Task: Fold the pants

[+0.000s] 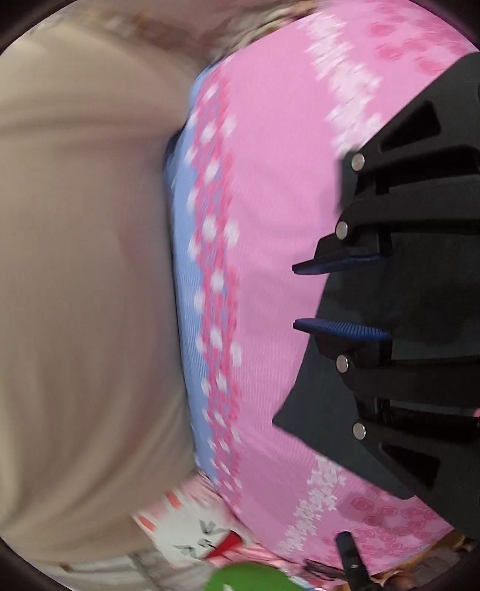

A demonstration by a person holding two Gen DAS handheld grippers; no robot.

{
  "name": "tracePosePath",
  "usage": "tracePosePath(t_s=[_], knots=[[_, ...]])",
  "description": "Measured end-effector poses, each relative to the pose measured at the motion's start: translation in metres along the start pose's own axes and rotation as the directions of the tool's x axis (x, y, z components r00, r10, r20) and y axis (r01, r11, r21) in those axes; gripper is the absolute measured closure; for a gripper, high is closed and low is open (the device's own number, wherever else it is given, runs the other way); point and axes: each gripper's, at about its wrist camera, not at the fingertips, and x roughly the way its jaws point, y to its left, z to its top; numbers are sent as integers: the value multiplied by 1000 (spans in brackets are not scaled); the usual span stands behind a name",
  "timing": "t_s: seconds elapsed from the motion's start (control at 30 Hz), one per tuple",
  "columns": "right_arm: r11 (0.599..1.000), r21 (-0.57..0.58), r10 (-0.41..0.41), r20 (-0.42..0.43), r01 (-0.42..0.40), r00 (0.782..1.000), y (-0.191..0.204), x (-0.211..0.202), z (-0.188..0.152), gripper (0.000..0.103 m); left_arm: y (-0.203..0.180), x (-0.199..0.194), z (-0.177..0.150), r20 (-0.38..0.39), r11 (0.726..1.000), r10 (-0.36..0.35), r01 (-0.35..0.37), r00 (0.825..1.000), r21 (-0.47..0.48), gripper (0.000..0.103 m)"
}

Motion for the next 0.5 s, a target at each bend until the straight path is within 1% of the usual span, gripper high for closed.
tracePosePath(t_s=[0.03,0.07,0.1,0.13,0.17,0.2,0.23,0.27,0.3,0.33,0.4,0.43,0.5], knots=[[1000,5,-18,-24,18,1000,-11,1,-9,80,-7,16,4,-16,1000,0,0,1000,9,69],[1000,5,-29,-47,29,998,-18,7,-14,80,-11,30,5,-27,1000,8,-8,1000,16,44],[999,-5,-49,-95,49,994,-27,21,-20,83,-12,54,5,-40,998,57,-56,998,14,39],[997,-23,-81,-139,78,987,-36,38,-28,82,-9,74,1,-72,995,101,-100,992,16,39],[998,-3,-56,-139,56,989,-50,48,-34,81,-4,102,-2,-131,989,151,-151,980,8,40],[998,54,-7,-122,14,992,-58,43,-33,80,-2,112,-5,-158,986,163,-167,974,-10,41],[995,100,19,-121,-7,993,-63,36,-30,80,-6,113,-6,-135,983,183,-186,974,-9,41],[993,117,12,-88,-1,996,-63,22,-27,80,-12,109,-8,-100,977,213,-211,972,26,41],[994,113,12,-51,-6,999,-61,9,-25,76,-17,104,-8,-91,975,222,-219,971,42,40],[994,110,23,-24,-20,999,-60,-5,-25,75,-19,100,-10,-79,975,220,-217,972,45,38],[993,117,34,-20,-31,999,-62,-19,-30,74,-20,89,-18,-54,978,205,-202,977,47,31],[991,124,42,-26,-39,999,-64,-22,-35,72,-18,86,-23,-51,980,198,-196,979,45,29],[986,157,68,-75,-55,995,-70,-27,-53,46,-17,80,-35,-50,979,200,-198,979,45,29]])
